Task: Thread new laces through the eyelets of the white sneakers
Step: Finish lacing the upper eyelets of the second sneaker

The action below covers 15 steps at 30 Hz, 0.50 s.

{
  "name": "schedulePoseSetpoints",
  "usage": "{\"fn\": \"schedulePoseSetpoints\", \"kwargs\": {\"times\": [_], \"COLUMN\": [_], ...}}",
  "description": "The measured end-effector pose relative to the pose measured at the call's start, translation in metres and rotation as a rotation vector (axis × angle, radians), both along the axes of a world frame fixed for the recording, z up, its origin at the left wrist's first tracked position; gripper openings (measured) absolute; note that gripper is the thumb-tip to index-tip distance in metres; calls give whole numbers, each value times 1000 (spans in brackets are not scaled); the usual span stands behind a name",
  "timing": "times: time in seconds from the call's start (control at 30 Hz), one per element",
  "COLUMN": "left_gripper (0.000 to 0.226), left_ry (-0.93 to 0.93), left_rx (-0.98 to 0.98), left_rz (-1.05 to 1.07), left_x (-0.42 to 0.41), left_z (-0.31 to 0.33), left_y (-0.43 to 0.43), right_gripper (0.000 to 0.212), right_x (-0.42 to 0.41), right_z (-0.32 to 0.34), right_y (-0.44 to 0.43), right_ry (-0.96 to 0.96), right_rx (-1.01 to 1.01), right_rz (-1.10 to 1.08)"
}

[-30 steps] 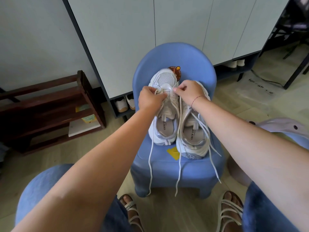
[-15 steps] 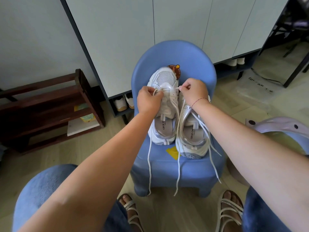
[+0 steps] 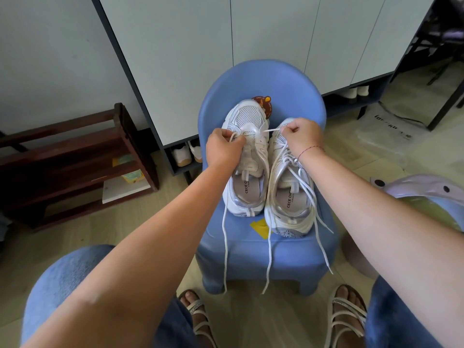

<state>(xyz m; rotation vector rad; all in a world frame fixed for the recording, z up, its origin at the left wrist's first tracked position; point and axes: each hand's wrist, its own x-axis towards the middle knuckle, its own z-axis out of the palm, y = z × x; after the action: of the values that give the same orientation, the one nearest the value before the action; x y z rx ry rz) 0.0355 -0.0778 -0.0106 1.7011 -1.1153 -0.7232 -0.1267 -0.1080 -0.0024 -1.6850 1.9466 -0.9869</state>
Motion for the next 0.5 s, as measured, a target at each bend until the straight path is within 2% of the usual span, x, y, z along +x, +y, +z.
{"fn": "schedulePoseSetpoints", "kwargs": {"times": [0.13, 0.3, 0.37, 0.5], "left_gripper": [24, 16, 17, 15], "left_ry": [39, 52, 41, 75], "left_rx": [23, 55, 71, 97], "left_rz": [-4, -12, -20, -47], "left_x": [-2, 3, 7, 12], "left_z": [1, 0, -3, 1], "left_y": [0, 1, 5, 17], "right_gripper": [40, 34, 33, 26], "right_x": [3, 17, 19, 16], "right_z": [7, 22, 24, 26], "right_y": [7, 35, 45, 55], "right_ry": [-22, -95, -79, -179], "right_rx": [83, 186, 219, 268], "right_rz": [189, 406, 416, 369]}}
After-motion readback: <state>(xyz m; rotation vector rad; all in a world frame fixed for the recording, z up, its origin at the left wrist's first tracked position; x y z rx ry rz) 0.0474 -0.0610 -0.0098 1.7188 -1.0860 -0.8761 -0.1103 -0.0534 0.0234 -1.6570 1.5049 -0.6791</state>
